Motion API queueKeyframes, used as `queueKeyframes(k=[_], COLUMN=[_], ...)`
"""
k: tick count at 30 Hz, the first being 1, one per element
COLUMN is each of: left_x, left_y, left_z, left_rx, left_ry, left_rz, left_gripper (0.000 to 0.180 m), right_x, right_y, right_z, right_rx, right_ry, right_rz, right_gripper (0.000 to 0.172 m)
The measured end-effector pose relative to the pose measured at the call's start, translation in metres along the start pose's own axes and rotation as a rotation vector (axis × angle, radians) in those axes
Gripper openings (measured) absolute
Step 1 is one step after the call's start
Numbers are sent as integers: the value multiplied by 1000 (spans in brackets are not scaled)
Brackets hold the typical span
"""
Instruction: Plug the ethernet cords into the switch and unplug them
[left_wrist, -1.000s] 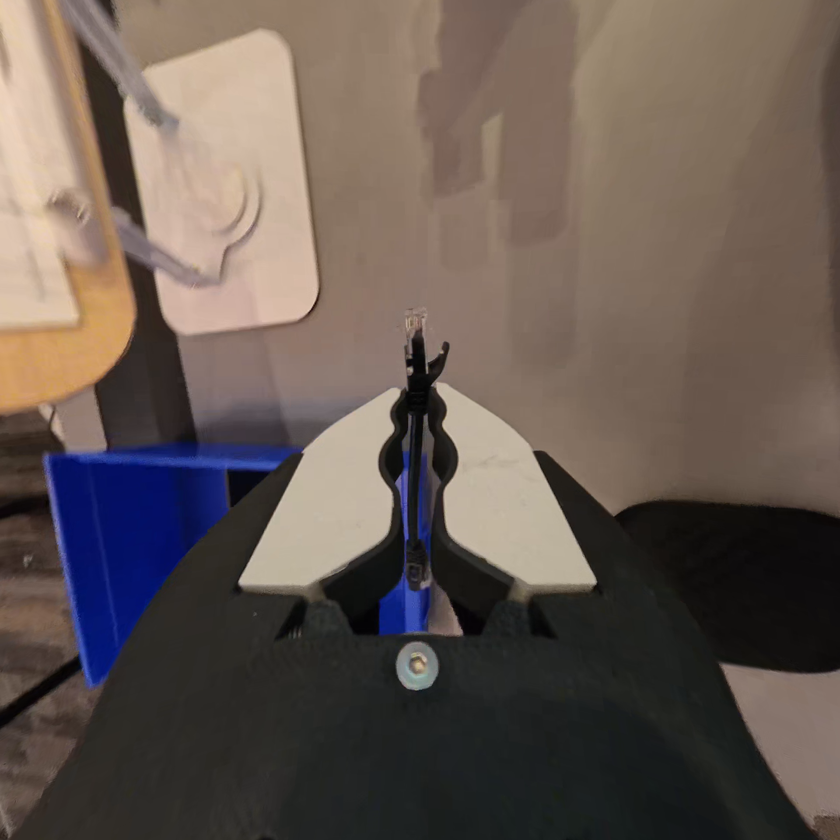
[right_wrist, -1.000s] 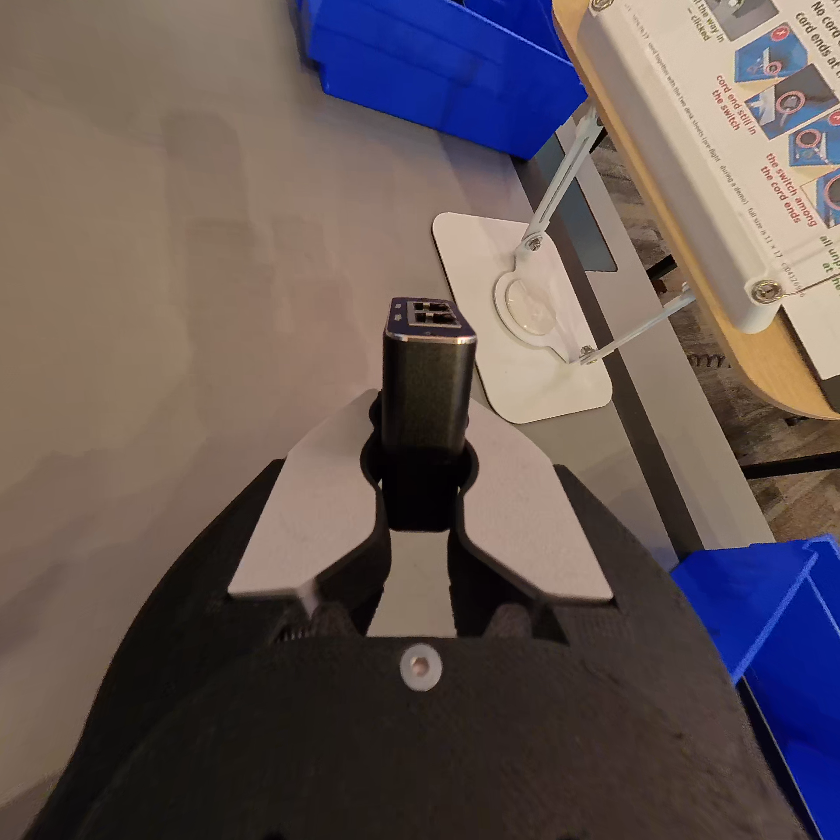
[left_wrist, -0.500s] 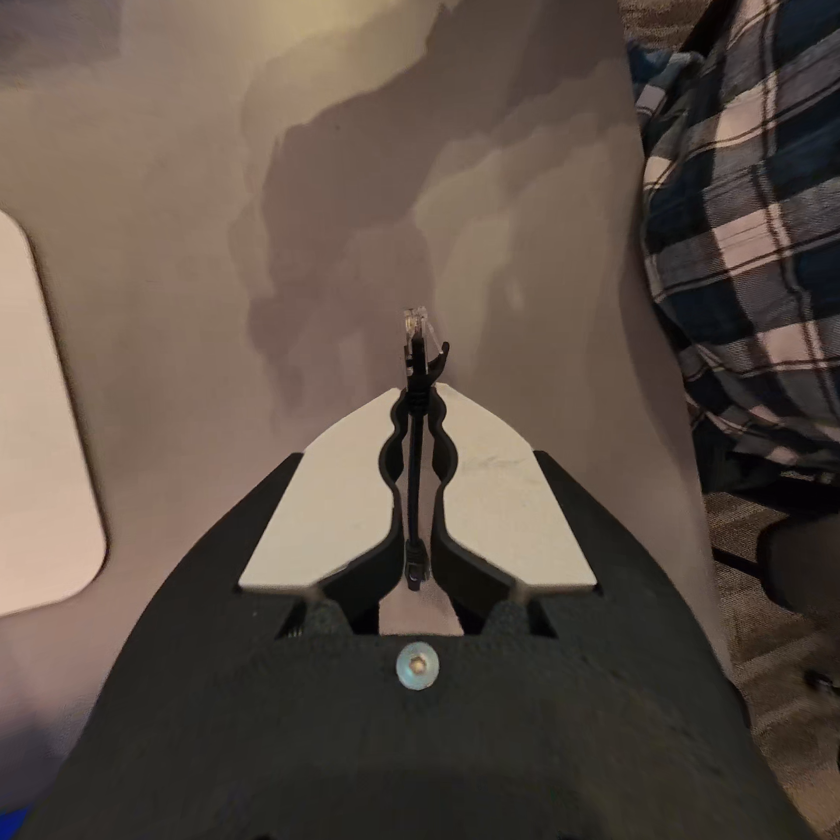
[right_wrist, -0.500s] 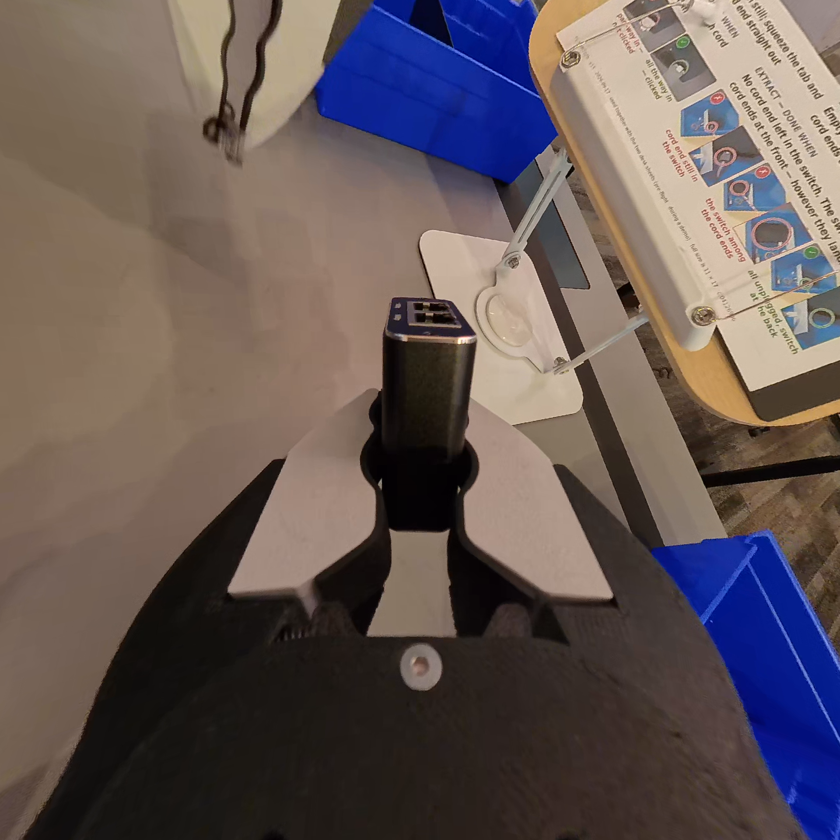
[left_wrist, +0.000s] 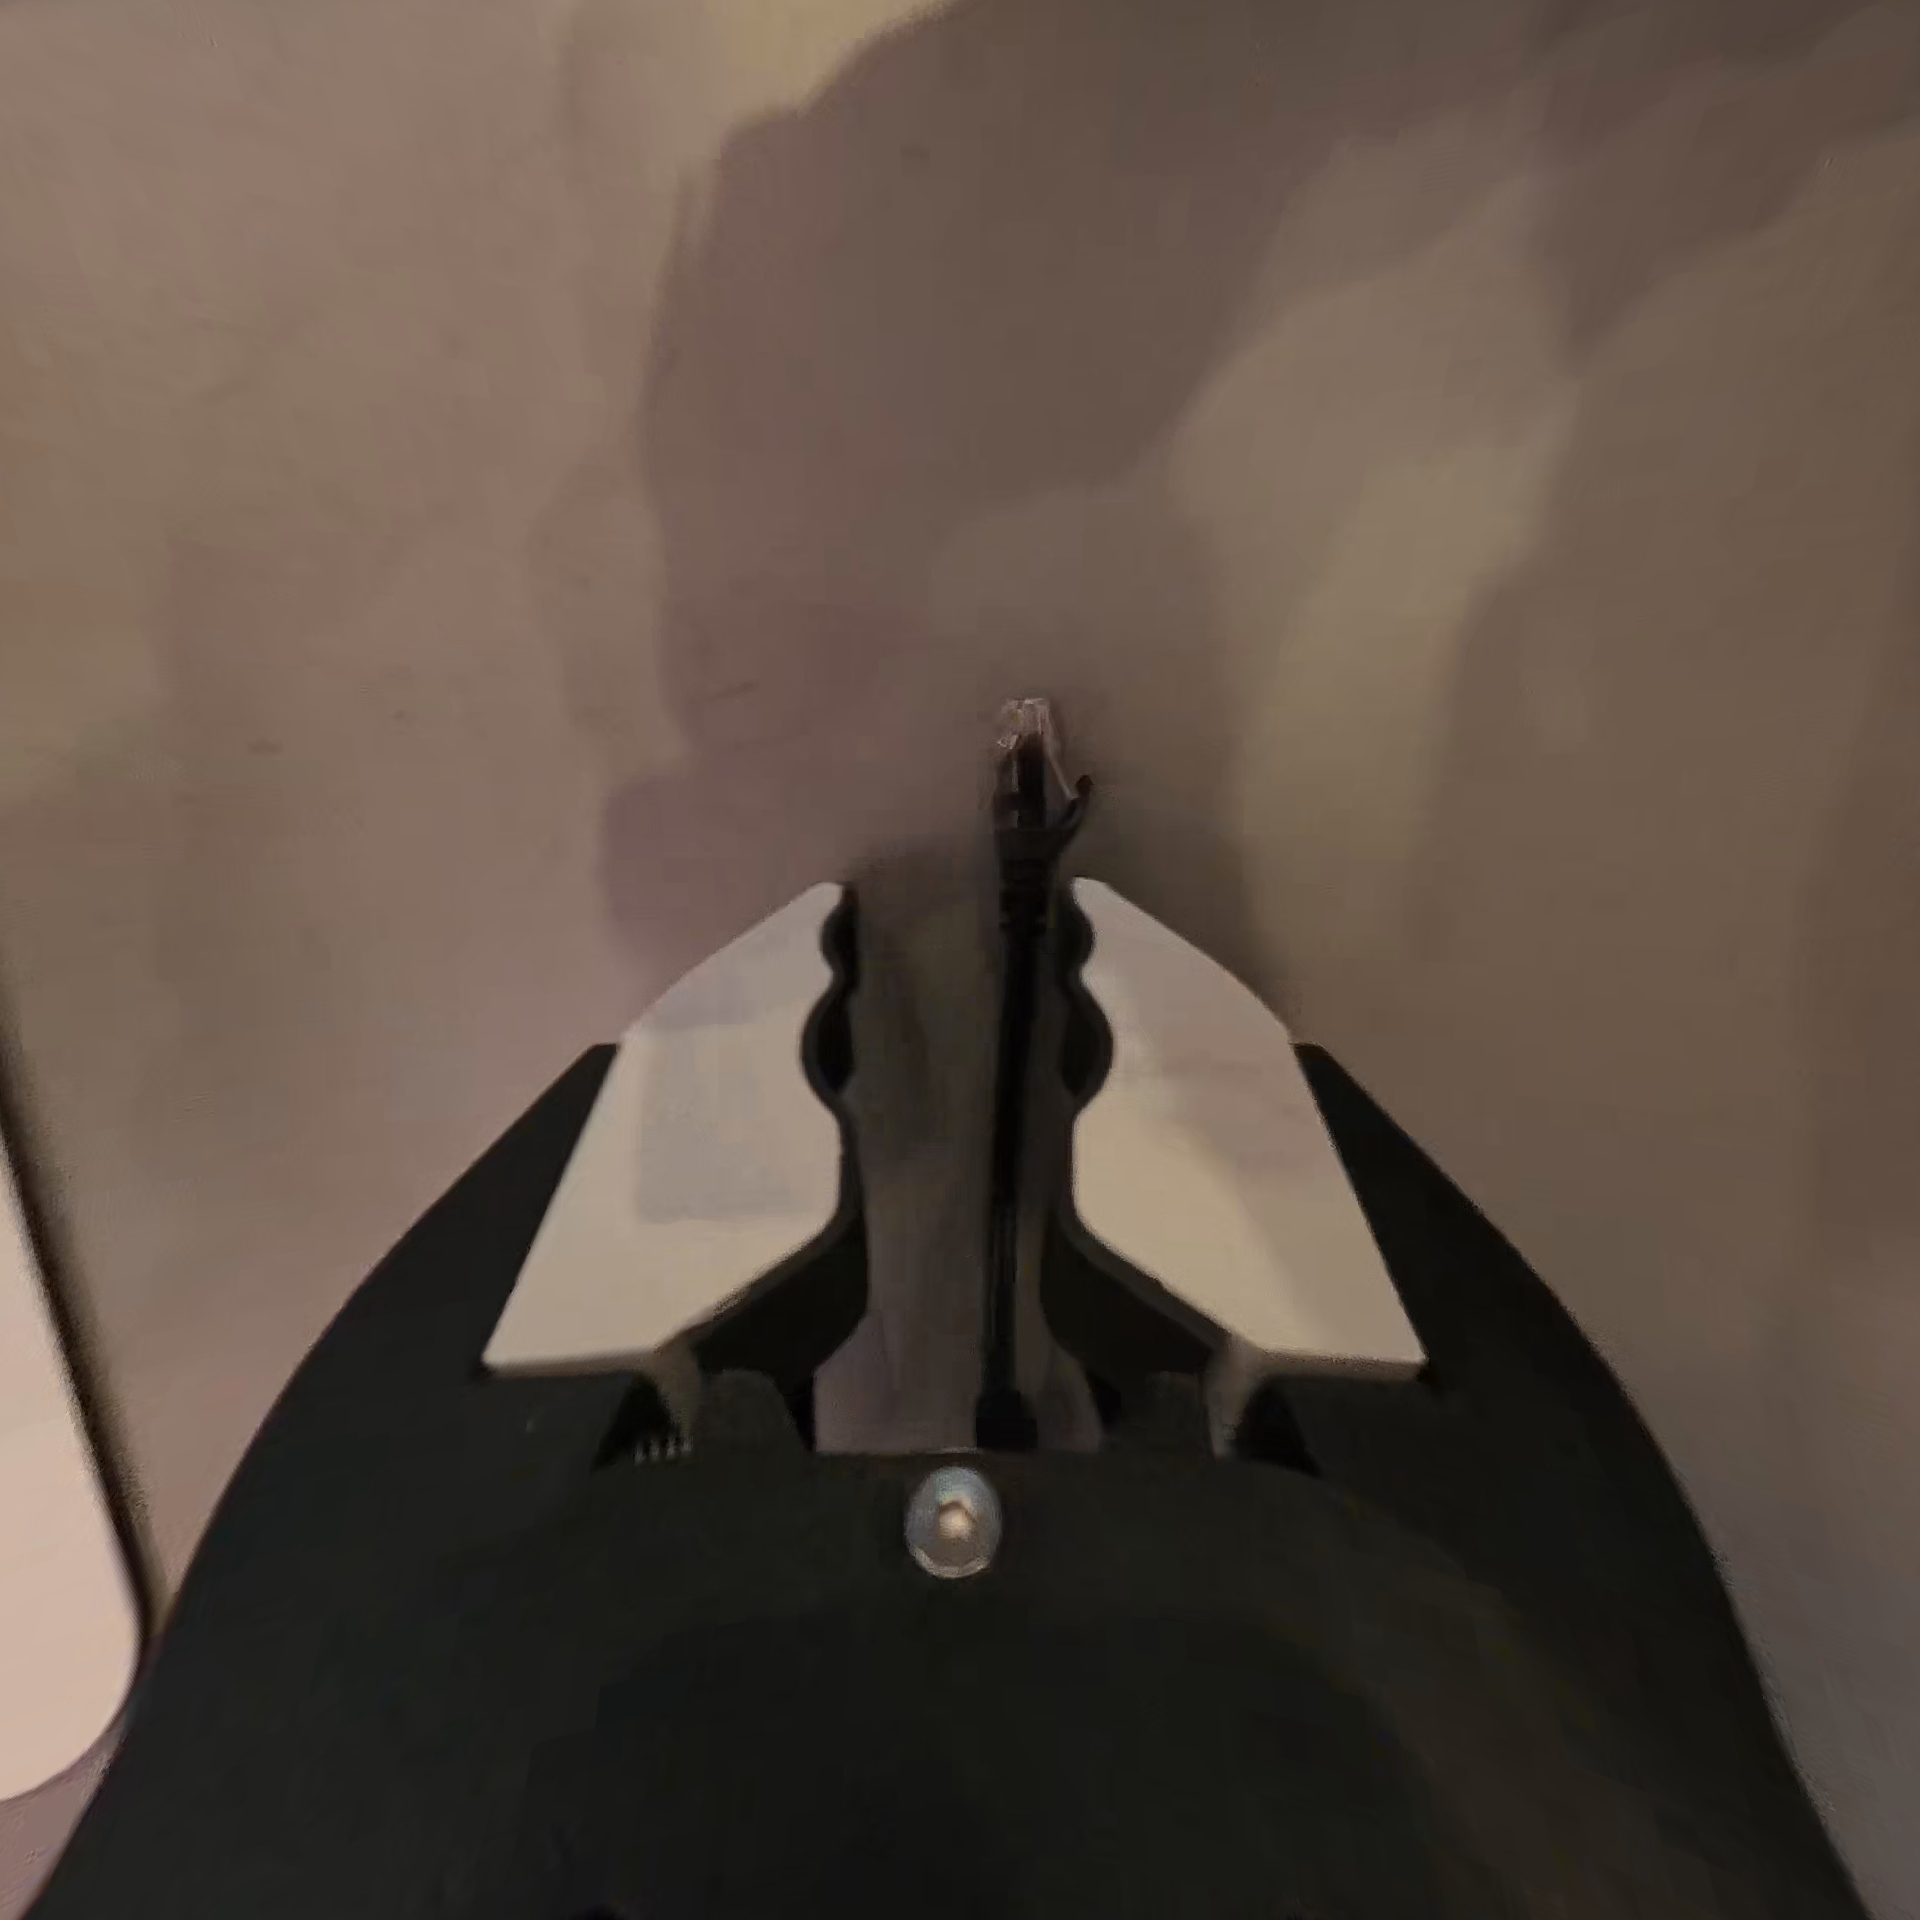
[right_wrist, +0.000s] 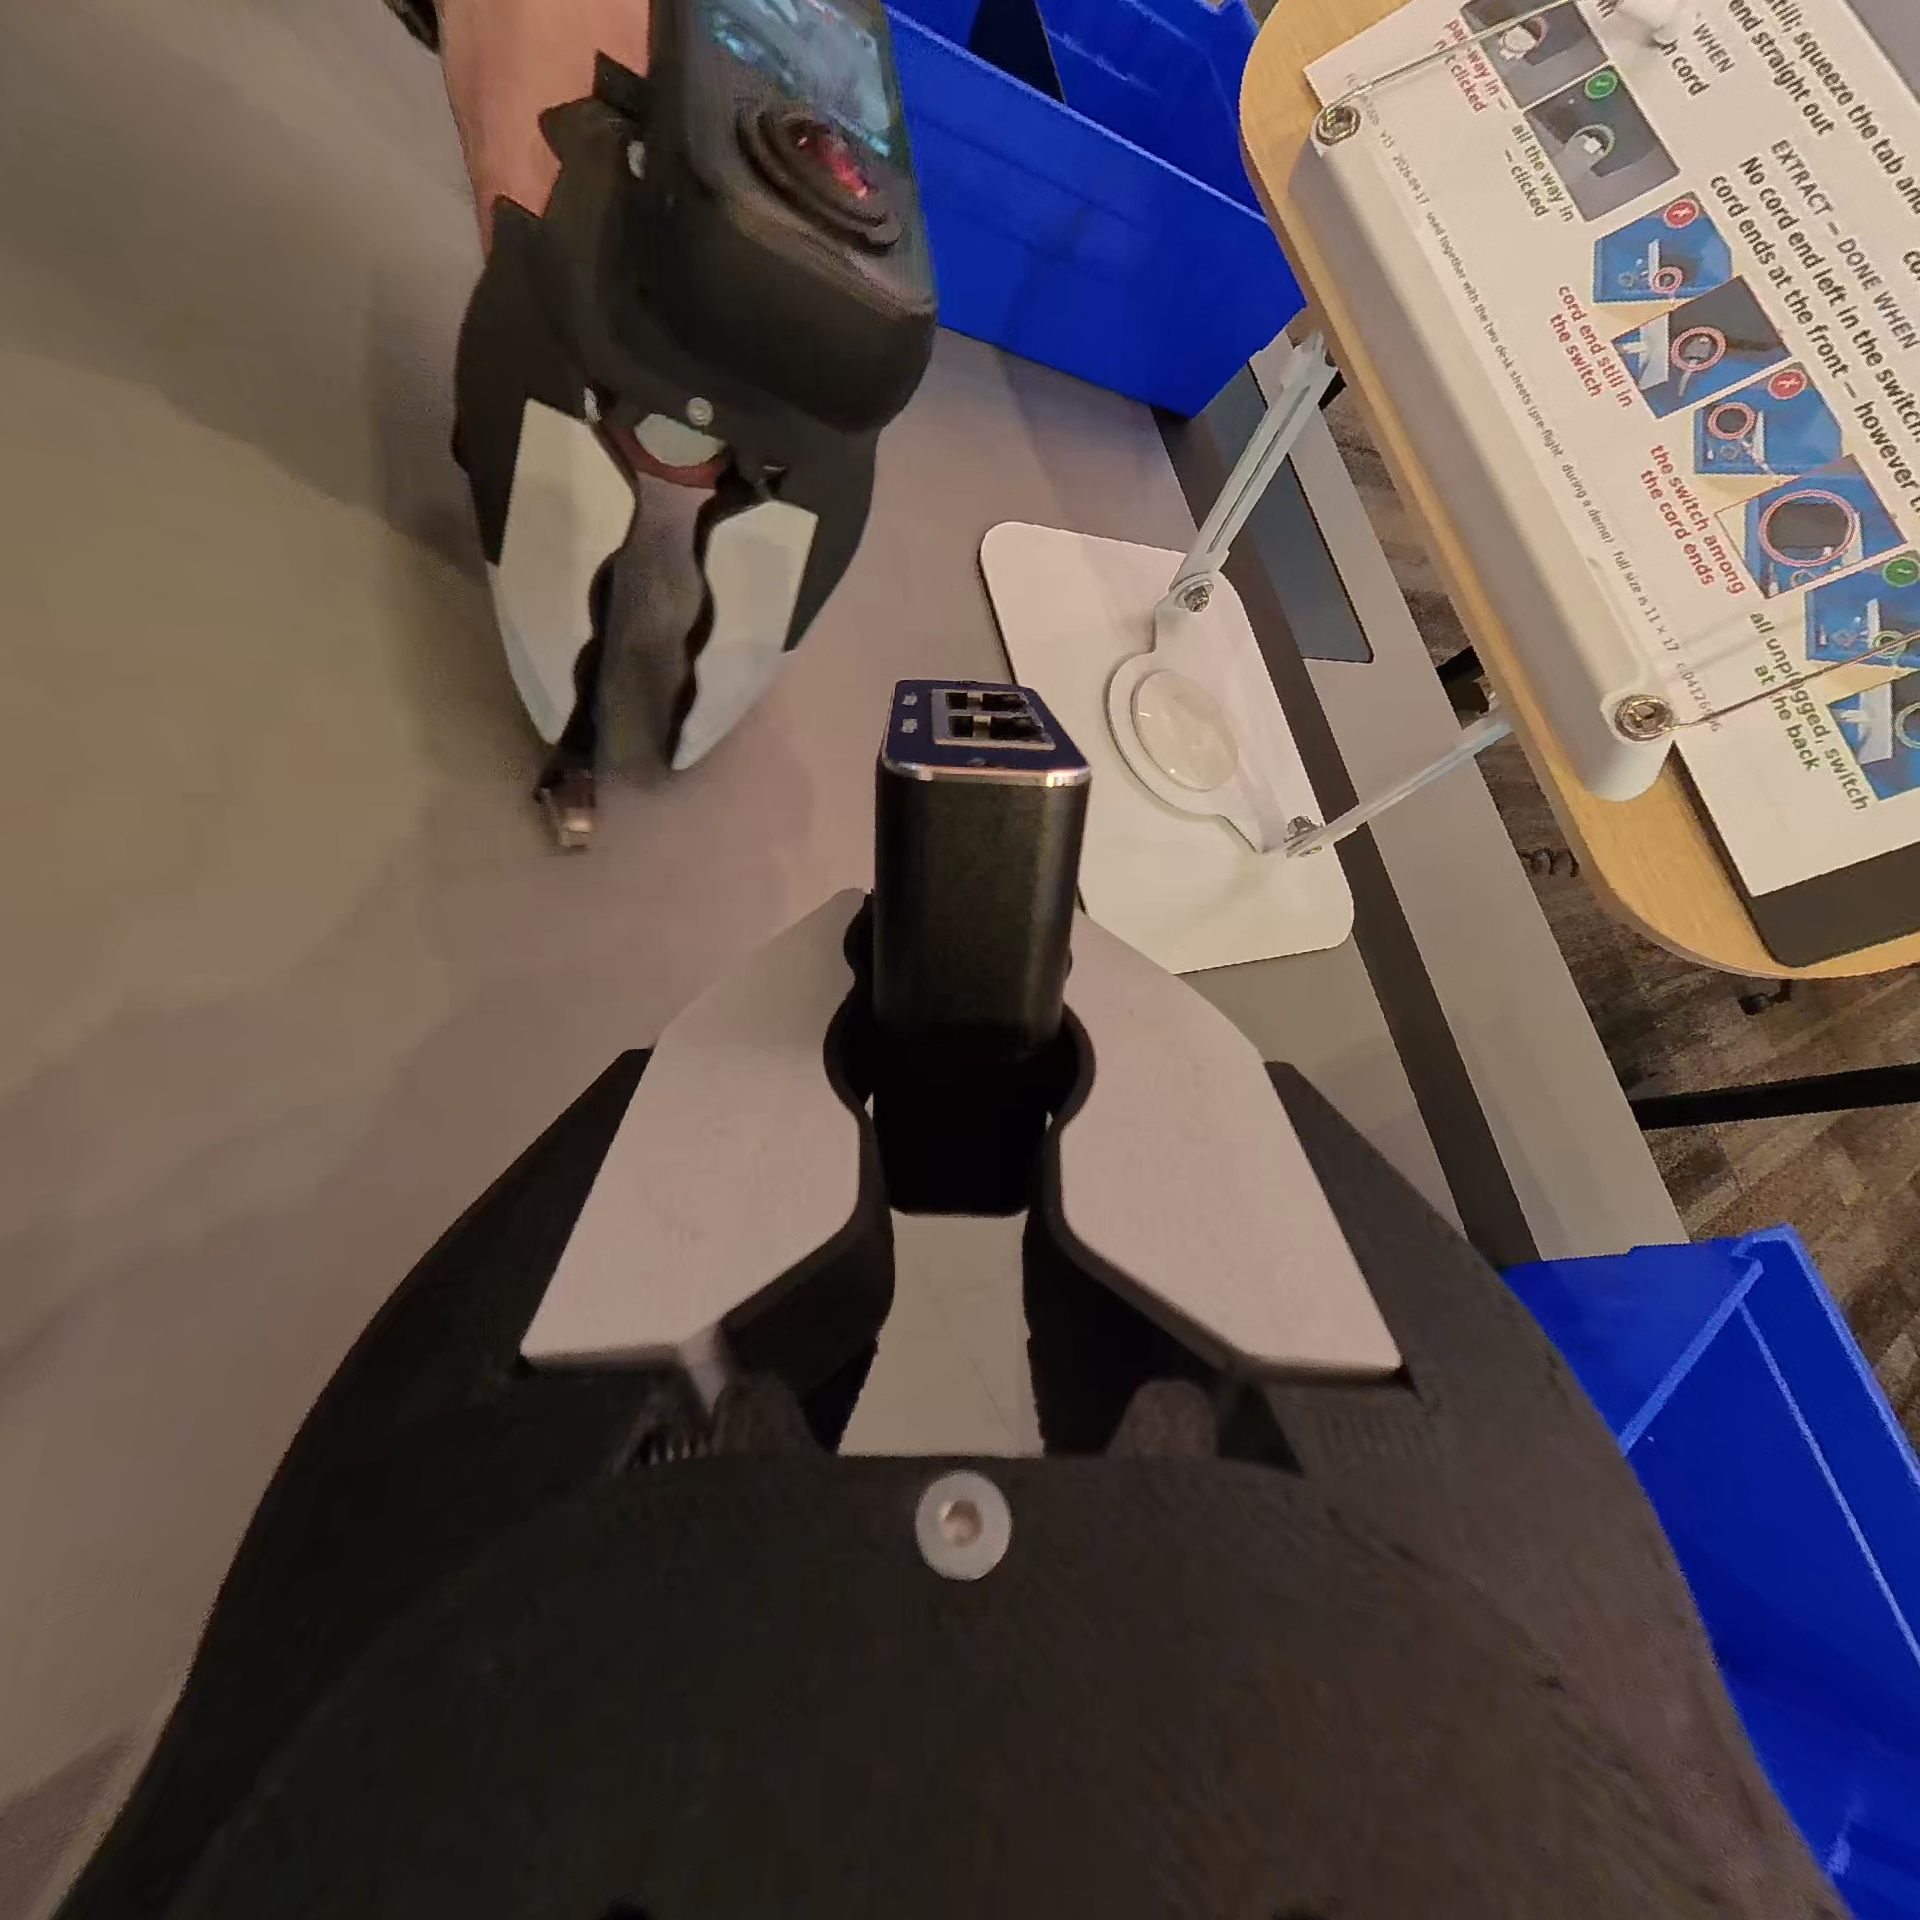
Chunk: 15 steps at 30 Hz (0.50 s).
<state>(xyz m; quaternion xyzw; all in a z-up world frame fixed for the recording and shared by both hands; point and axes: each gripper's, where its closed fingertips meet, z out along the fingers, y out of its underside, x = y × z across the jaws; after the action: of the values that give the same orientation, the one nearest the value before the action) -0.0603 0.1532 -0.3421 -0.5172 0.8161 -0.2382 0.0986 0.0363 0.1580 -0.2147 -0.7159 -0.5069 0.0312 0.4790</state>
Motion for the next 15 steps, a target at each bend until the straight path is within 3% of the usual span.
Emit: queueKeyframes(k=[3, 4, 7, 11, 15], left_x=[-19, -21, -5, 11, 15], left_y=[1, -2, -21, -12, -19], left_z=[-9, -16, -33, -12, -4], left_rx=[-4, 11, 96, 11, 34], left_ry=[-113, -151, -229, -294, -403], left_rz=[7, 33, 177, 231, 353], left_gripper=[68, 67, 35, 35, 23], right_x=[1, 1, 2, 0, -2], right_y=[2, 3, 4, 5, 4], right_z=[0, 0, 0, 3, 4], right_rx=[1, 1, 3, 3, 0], right_ry=[-2, -3, -5, -13, -16], right_rz=[6, 8, 13, 14, 7], right_gripper=[27, 27, 27, 27, 27])
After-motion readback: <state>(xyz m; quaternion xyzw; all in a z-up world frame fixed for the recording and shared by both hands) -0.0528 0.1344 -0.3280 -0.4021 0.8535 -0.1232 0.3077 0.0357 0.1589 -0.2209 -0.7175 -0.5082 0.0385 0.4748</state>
